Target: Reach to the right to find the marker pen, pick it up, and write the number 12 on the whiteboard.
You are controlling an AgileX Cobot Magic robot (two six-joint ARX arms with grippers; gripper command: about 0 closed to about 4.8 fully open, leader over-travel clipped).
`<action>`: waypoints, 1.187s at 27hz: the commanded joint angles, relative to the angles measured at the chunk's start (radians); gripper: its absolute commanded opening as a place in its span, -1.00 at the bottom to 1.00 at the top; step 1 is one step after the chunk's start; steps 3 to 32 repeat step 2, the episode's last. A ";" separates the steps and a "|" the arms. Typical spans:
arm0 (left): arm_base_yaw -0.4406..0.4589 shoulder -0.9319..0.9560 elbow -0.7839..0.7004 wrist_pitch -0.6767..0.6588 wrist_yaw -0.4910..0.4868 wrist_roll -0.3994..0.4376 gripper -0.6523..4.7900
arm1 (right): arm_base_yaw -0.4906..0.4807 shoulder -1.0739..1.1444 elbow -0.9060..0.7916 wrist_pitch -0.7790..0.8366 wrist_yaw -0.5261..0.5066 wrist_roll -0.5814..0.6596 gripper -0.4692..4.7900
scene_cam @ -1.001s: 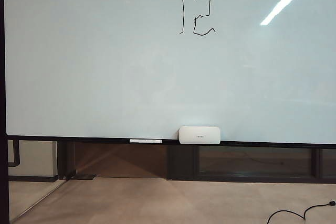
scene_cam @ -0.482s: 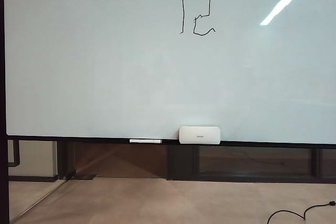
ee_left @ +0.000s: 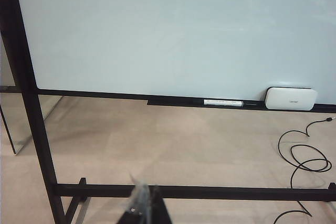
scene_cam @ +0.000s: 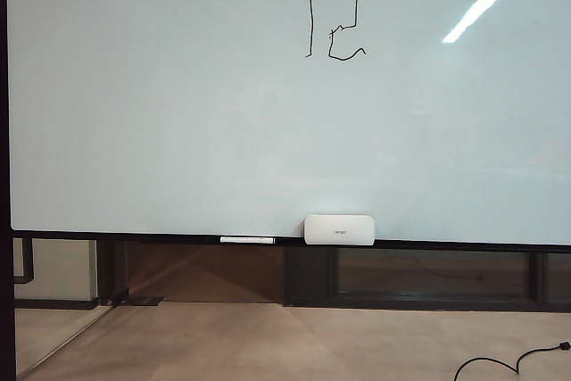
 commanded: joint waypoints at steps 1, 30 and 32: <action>0.001 0.001 0.003 0.013 0.003 0.004 -0.78 | 0.001 0.001 0.004 0.014 0.001 -0.003 -0.82; 0.001 0.001 0.003 0.013 0.003 0.004 -0.78 | 0.001 0.001 0.004 0.014 0.001 -0.003 -0.82; 0.001 0.001 0.003 0.013 0.003 0.004 -0.78 | 0.001 0.001 0.004 0.014 0.001 -0.003 -0.82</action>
